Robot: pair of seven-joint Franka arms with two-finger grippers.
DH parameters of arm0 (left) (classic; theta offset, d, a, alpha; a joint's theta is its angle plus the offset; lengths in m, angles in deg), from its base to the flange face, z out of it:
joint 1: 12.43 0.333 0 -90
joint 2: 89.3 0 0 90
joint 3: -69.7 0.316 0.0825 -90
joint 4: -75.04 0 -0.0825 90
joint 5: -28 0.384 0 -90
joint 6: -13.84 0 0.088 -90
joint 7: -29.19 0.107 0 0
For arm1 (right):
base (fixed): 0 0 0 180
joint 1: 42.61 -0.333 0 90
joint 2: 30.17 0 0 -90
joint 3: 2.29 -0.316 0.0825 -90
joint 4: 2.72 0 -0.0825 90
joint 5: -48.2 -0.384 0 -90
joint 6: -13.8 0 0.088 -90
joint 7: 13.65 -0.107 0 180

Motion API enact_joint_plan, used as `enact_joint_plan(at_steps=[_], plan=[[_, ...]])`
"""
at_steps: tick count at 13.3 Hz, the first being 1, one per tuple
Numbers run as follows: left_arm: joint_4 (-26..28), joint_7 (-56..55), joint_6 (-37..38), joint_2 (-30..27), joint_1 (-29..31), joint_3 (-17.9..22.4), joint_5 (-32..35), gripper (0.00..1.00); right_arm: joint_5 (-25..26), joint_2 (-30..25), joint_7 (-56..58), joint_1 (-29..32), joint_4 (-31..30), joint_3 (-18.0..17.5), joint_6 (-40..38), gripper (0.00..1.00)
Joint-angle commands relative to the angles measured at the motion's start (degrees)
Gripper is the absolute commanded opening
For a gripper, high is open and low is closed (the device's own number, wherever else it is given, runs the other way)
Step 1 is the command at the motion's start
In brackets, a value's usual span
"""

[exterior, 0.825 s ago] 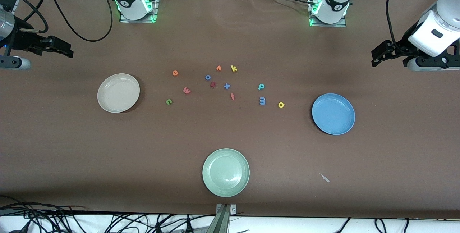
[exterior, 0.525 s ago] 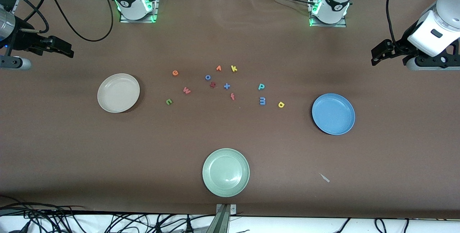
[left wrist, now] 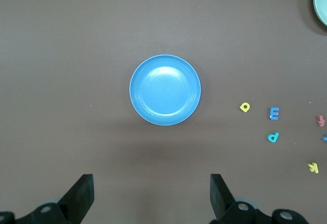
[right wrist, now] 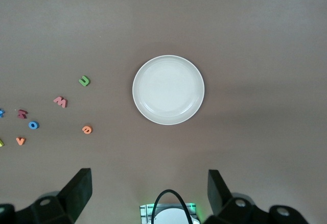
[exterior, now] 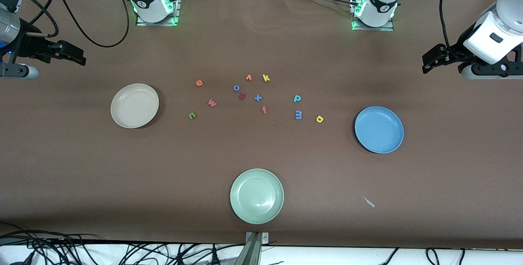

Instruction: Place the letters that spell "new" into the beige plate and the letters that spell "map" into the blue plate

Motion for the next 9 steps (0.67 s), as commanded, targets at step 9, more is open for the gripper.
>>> enact_joint_plan(at_steps=[9], plan=[[-3.4,1.1,1.5,1.1,-0.7,-0.3,1.3,1.0,0.2,-0.3,0.1,0.2,0.4,-0.4,-1.1,1.0]])
